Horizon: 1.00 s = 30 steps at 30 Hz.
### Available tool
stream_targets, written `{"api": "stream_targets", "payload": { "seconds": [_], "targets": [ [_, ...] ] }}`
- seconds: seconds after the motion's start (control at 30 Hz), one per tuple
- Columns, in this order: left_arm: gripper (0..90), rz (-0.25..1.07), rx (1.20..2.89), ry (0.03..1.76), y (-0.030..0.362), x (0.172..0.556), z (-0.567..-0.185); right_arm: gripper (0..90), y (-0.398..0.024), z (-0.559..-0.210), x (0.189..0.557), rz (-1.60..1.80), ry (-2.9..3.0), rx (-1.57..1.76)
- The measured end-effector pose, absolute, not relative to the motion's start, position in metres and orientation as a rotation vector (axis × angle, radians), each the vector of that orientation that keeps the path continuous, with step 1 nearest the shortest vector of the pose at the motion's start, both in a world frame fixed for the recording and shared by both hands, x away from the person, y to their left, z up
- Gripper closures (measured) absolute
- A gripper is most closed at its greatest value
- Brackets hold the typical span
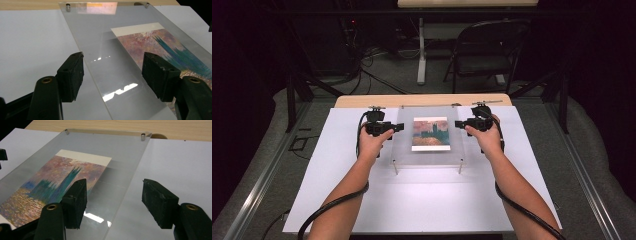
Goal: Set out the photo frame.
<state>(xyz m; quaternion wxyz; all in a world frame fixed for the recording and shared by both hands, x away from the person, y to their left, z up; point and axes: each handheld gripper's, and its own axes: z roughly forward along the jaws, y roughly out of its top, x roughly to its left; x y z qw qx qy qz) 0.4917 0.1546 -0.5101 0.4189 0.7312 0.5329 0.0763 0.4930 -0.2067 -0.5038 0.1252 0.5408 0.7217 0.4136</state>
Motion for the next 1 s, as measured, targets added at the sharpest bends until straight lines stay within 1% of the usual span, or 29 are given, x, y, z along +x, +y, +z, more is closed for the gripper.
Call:
{"api": "stream_targets", "payload": {
  "seconds": [0.2,0.5,0.7,1.0],
  "targets": [
    [35.2,0.158,1.840,1.351,0.149,0.501,-0.510,36.5,-0.200,-0.504,0.498,1.214,2.137,1.586],
    [33.3,0.140,1.869,1.367,0.142,0.510,-0.512,36.5,-0.193,-0.503,0.505,1.185,2.185,1.580],
    [32.8,0.114,1.888,1.384,0.140,0.512,-0.518,36.3,-0.195,-0.504,0.505,1.191,2.191,1.599],
    [31.5,0.110,1.887,1.385,0.141,0.513,-0.519,36.2,-0.198,-0.512,0.507,1.223,2.212,1.674]
  ]
}}
